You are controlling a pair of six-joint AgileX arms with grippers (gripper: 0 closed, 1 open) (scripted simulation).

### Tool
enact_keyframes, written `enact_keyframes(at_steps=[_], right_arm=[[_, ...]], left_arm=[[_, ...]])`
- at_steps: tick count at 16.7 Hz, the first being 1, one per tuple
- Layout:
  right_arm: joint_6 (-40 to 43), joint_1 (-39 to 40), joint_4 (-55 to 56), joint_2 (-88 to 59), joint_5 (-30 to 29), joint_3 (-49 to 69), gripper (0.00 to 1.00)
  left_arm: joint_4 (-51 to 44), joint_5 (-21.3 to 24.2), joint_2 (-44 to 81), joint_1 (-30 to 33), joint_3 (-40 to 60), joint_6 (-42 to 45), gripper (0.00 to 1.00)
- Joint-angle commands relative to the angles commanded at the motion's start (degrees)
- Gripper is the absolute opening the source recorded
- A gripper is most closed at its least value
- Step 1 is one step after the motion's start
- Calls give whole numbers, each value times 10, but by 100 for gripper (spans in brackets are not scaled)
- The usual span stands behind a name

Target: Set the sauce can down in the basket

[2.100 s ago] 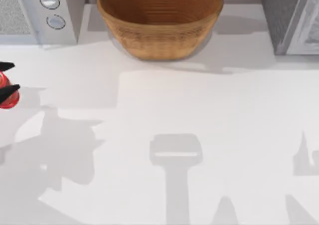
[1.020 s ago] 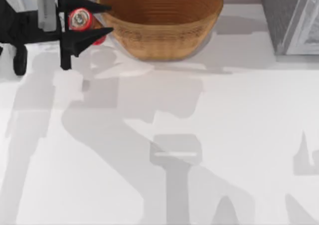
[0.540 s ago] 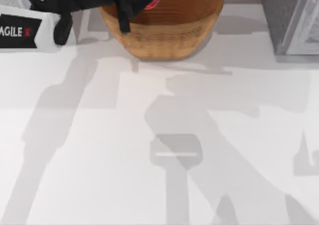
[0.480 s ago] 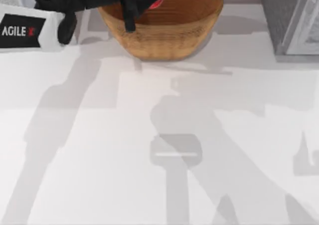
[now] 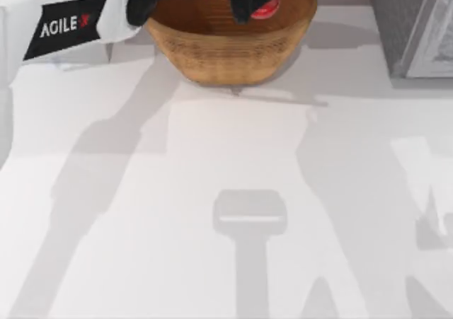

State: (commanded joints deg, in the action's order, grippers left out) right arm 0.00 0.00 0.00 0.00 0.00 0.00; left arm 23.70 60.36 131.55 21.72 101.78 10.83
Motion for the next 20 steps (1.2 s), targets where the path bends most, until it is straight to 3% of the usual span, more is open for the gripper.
enact_keyframes(at_steps=[4,8,20], right_arm=[[0,0,0,0,0,0,100],[0,0,0,0,0,0,100],[0,0,0,0,0,0,100]], left_arm=[[-209,-38,22,-19,136,13,0],[-329,-76,25,-65,247,30,0],[-347,-94,46,-73,287,32,0]])
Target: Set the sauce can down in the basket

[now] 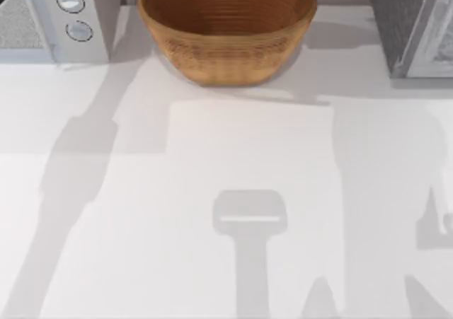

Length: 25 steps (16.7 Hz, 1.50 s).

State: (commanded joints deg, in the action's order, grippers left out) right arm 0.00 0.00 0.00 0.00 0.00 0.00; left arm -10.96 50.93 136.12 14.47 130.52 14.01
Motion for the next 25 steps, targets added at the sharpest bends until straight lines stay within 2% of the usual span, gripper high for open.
enact_keyframes(at_steps=[15,25], right_arm=[[0,0,0,0,0,0,100],[0,0,0,0,0,0,100]], left_arm=[[36,-30,72,29,45,-15,0],[36,-30,72,29,45,-15,75]])
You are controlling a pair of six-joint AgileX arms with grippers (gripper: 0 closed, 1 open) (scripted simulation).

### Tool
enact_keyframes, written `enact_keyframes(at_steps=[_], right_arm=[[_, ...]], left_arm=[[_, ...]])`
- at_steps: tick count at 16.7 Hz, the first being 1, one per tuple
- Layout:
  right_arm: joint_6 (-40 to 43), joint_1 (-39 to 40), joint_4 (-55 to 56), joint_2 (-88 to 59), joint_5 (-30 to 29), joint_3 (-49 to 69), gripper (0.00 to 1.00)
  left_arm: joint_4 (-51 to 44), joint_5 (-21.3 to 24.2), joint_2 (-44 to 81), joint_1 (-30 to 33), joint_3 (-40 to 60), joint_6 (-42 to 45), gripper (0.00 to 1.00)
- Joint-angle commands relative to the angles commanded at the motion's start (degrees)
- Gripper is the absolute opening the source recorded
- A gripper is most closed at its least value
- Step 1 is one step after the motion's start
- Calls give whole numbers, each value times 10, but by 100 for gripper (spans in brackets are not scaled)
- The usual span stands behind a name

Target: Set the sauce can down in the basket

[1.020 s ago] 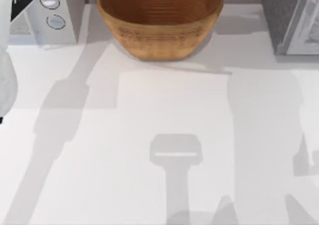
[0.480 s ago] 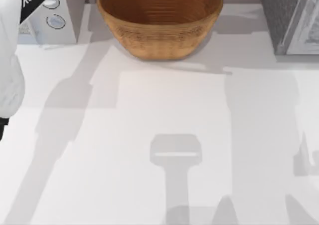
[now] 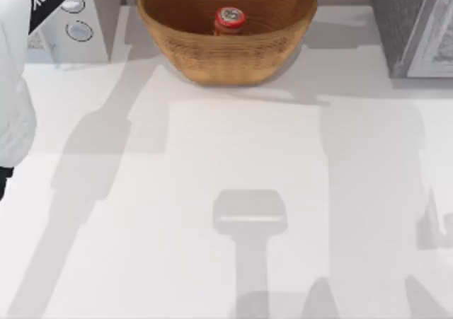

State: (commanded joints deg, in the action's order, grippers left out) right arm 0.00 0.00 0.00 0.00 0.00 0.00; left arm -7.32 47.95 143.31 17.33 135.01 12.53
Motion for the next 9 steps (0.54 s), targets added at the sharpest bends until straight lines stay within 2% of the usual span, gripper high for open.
enact_keyframes(at_steps=[3,9], right_arm=[[0,0,0,0,0,0,100],[0,0,0,0,0,0,100]], left_arm=[[0,0,0,0,0,0,98],[0,0,0,0,0,0,100]])
